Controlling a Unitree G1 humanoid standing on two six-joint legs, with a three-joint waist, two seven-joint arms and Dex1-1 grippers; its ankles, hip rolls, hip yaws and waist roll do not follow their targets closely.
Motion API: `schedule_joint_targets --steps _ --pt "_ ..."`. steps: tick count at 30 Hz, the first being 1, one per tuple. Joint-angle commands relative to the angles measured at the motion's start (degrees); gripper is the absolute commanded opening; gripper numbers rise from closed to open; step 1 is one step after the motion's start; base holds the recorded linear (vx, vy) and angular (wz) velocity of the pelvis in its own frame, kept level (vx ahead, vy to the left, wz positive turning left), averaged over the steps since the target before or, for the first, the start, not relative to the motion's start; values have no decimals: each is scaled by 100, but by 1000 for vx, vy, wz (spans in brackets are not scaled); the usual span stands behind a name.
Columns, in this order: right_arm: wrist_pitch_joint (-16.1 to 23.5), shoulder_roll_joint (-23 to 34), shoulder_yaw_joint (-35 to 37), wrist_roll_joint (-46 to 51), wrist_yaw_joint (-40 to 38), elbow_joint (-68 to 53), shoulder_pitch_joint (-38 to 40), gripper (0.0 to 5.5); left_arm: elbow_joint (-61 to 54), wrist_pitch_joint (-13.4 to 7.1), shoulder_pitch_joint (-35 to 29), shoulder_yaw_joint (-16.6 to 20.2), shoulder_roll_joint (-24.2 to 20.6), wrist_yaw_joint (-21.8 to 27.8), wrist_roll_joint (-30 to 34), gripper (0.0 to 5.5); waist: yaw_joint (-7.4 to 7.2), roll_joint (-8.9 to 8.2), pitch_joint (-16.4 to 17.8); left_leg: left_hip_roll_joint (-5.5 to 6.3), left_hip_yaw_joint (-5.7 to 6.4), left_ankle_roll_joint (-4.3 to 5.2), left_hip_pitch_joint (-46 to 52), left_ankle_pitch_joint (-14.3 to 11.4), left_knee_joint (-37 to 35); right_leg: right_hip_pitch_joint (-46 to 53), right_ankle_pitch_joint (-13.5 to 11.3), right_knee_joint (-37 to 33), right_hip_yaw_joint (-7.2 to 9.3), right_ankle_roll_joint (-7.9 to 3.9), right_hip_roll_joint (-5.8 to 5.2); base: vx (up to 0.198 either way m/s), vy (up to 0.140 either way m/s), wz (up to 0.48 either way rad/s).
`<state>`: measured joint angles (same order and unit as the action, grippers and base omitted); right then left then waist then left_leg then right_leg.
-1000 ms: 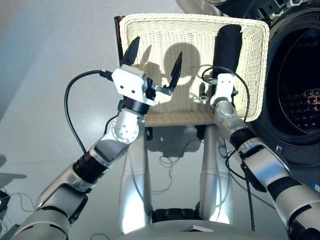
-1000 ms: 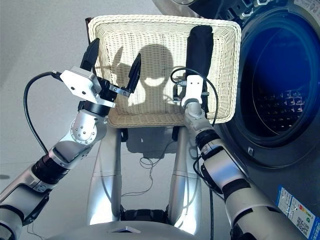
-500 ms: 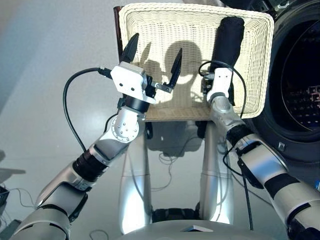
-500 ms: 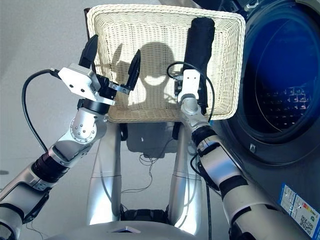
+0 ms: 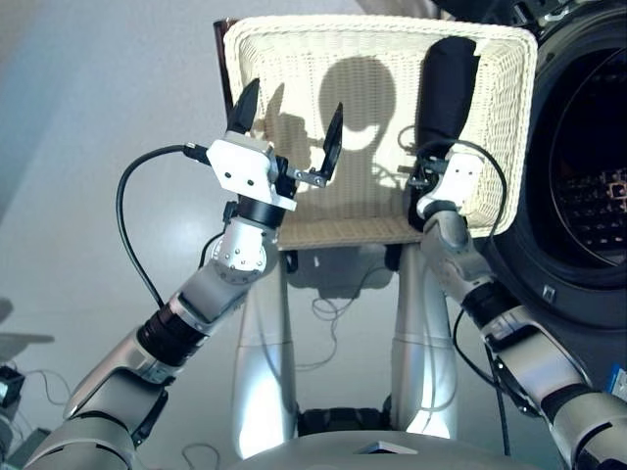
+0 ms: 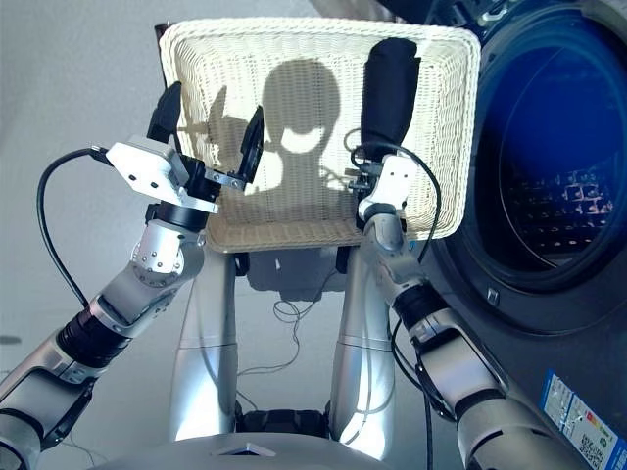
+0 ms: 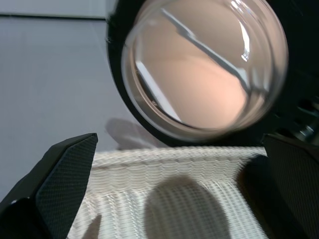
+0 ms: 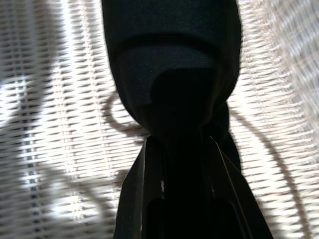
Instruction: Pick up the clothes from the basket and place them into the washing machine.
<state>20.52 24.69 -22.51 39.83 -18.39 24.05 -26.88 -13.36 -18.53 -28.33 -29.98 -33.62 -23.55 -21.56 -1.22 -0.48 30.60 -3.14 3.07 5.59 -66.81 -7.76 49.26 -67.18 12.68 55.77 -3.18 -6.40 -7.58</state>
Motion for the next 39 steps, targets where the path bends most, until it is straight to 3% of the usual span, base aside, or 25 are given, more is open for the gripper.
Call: schedule_joint_targets --steps 1,11,22,28,39 --pt "714 230 471 64 43 -1006 355 0 -748 -352 49 1 -194 -61 348 550 -180 15 -81 142 -544 -338 203 57 -331 -80 -646 -634 213 139 101 0 0 0" --pt "1295 -185 1619 -318 -1112 -1441 917 0 -896 -429 238 217 -145 -303 412 550 -283 -31 -81 130 -561 -374 304 18 -385 13 -653 -715 181 133 116 0 0 0" --pt "1563 -222 2350 -661 -2380 -628 159 0 -919 -532 96 165 27 -464 371 550 -232 -15 -81 138 -540 -376 434 -42 -431 159 -659 -828 156 145 132 0 0 0" --pt "1525 54 2514 -36 -2525 497 -596 0 -890 -507 18 54 12 -427 226 550 -165 0 -81 140 -541 -361 465 -62 -435 203 -667 -852 159 158 128 0 0 0" --pt "1109 1142 2507 998 -2483 3009 -2082 0 -854 -461 -217 -183 -67 -348 26 550 -19 86 -81 170 -508 -315 446 -72 -384 200 -681 -794 173 157 111 0 0 0"
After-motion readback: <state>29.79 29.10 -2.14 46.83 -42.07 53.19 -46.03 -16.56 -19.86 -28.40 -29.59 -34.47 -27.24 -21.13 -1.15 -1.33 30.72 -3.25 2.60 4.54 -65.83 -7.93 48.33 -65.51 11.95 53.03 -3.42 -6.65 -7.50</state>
